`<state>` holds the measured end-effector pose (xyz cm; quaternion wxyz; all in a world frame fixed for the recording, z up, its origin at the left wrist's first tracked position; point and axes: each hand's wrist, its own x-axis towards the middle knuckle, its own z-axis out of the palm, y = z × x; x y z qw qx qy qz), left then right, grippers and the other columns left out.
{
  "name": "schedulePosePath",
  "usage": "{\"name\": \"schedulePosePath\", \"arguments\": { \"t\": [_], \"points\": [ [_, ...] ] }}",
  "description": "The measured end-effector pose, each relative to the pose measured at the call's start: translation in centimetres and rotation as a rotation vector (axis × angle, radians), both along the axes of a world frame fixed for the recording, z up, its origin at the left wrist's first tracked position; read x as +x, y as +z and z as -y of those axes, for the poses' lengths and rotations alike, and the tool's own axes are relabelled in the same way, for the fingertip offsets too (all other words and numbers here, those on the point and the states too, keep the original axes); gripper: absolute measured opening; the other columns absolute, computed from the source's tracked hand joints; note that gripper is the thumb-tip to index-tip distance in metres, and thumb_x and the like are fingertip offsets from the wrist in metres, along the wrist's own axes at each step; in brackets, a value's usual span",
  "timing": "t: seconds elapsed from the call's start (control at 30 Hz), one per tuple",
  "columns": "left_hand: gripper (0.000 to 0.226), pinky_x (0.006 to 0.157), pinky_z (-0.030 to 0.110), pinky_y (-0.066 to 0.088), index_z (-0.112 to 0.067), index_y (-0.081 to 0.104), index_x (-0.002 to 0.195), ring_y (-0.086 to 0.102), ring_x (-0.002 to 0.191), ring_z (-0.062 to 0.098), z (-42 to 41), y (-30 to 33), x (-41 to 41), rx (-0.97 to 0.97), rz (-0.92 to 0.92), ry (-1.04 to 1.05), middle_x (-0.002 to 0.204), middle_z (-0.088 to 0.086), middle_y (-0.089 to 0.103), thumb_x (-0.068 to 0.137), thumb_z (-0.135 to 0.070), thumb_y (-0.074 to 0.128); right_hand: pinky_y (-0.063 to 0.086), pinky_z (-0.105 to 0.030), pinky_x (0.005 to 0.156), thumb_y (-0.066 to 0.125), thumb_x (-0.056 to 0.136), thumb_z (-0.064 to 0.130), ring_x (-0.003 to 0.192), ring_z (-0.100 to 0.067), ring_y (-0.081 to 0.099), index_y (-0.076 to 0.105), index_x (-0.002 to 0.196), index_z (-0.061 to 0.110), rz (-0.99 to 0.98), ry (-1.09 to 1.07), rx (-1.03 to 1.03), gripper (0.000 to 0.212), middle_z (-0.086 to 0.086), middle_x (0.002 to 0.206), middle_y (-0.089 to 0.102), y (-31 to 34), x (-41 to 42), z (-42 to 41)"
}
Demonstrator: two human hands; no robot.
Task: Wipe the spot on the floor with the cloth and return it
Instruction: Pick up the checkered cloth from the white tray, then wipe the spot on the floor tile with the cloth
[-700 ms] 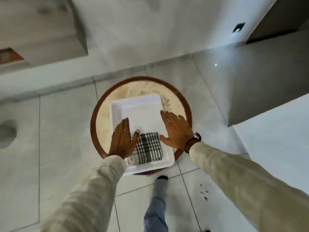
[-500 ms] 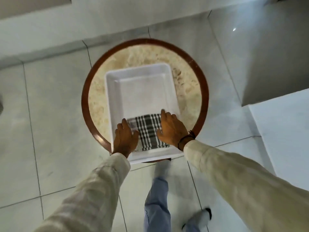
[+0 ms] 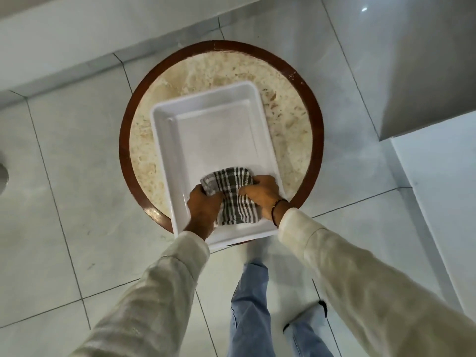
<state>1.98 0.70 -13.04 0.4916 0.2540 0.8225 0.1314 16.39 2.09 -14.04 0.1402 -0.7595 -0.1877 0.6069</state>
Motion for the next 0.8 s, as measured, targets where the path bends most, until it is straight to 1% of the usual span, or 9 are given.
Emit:
{"name": "schedulePosePath", "arguments": {
  "t": [0.1, 0.17, 0.3, 0.37, 0.47, 0.53, 0.6, 0.7, 0.8],
  "points": [
    [0.021, 0.080, 0.034, 0.062, -0.018, 0.070, 0.110, 0.075, 0.098, 0.030, 0.6, 3.8, 2.8, 0.104, 0.152, -0.053, 0.097, 0.001, 0.075, 0.091, -0.011, 0.075, 0.062, -0.034, 0.070, 0.080, 0.085, 0.006, 0.085, -0.026, 0.075, 0.076, 0.095, 0.017, -0.154, -0.129, 0.006, 0.015, -0.013, 0.104, 0.080, 3.4, 3.0, 1.2],
    [0.011, 0.083, 0.038, 0.061, -0.012, 0.071, 0.105, 0.072, 0.092, 0.030, 1.6, 6.6, 5.6, 0.144, 0.235, -0.133, 0.092, 0.004, 0.073, 0.095, -0.015, 0.072, 0.062, -0.037, 0.078, 0.077, 0.091, 0.017, 0.094, -0.028, 0.074, 0.076, 0.103, 0.018, -0.215, -0.187, 0.017, 0.013, -0.010, 0.106, 0.079, 5.9, 5.7, 2.7],
    [0.044, 0.068, 0.035, 0.066, -0.008, 0.077, 0.112, 0.078, 0.078, 0.026, 4.6, 10.8, 12.7, -0.001, 0.472, -0.190, 0.094, 0.011, 0.082, 0.105, -0.044, 0.052, 0.058, -0.045, 0.104, 0.072, 0.093, 0.053, 0.111, -0.029, 0.073, 0.076, 0.125, 0.017, -0.352, -0.344, -0.002, 0.048, -0.008, 0.119, 0.079, 9.3, 12.7, 8.2],
    [0.047, 0.074, 0.036, 0.064, -0.011, 0.079, 0.105, 0.076, 0.080, 0.026, 6.6, 11.7, 16.7, -0.051, 0.491, -0.292, 0.095, 0.011, 0.082, 0.106, -0.043, 0.044, 0.055, -0.047, 0.109, 0.073, 0.088, 0.062, 0.117, -0.028, 0.072, 0.075, 0.128, 0.019, -0.387, -0.403, 0.039, 0.059, -0.007, 0.123, 0.079, 10.1, 16.6, 12.2],
    [0.039, 0.053, 0.022, 0.058, -0.016, 0.072, 0.092, 0.073, 0.060, 0.014, 10.5, 11.4, 22.4, -0.042, 0.512, -0.422, 0.070, -0.002, 0.078, 0.108, -0.033, 0.042, 0.055, -0.047, 0.108, 0.080, 0.090, 0.041, 0.120, -0.029, 0.072, 0.074, 0.130, 0.020, -0.374, -0.477, 0.136, 0.046, -0.010, 0.128, 0.079, 9.9, 21.5, 18.9],
    [0.044, 0.048, 0.021, 0.057, -0.011, 0.071, 0.109, 0.069, 0.065, 0.018, 13.7, 9.9, 26.1, -0.077, 0.549, -0.511, 0.079, 0.002, 0.075, 0.111, -0.031, 0.031, 0.058, -0.048, 0.105, 0.079, 0.091, 0.021, 0.117, -0.031, 0.073, 0.074, 0.127, 0.016, -0.340, -0.546, 0.162, 0.036, -0.014, 0.126, 0.079, 8.5, 24.4, 23.5],
    [0.056, 0.059, 0.029, 0.056, -0.006, 0.069, 0.128, 0.061, 0.070, 0.023, 16.3, 7.3, 28.9, -0.132, 0.564, -0.607, 0.095, 0.009, 0.070, 0.112, -0.030, 0.021, 0.060, -0.041, 0.091, 0.073, 0.091, 0.005, 0.107, -0.032, 0.073, 0.075, 0.116, 0.015, -0.287, -0.663, 0.143, 0.028, -0.014, 0.115, 0.079, 6.3, 26.8, 27.5],
    [0.045, 0.066, 0.035, 0.054, -0.005, 0.075, 0.110, 0.064, 0.070, 0.029, 20.1, 1.4, 32.2, -0.118, 0.504, -0.741, 0.105, 0.017, 0.070, 0.112, -0.031, 0.039, 0.051, -0.037, 0.087, 0.065, 0.089, -0.001, 0.096, -0.031, 0.068, 0.072, 0.103, 0.017, -0.162, -0.868, 0.090, 0.024, -0.015, 0.106, 0.073, 1.7, 29.9, 33.5],
    [0.043, 0.088, 0.043, 0.056, -0.007, 0.077, 0.113, 0.070, 0.102, 0.037, 22.7, -6.2, 33.2, 0.062, 0.268, -1.027, 0.117, 0.017, 0.075, 0.112, -0.033, 0.043, 0.049, -0.038, 0.079, 0.067, 0.087, 0.003, 0.083, -0.030, 0.065, 0.073, 0.096, 0.010, -0.006, -0.968, 0.030, 0.013, -0.016, 0.096, 0.069, -4.6, 32.3, 38.2]
  ]
}}
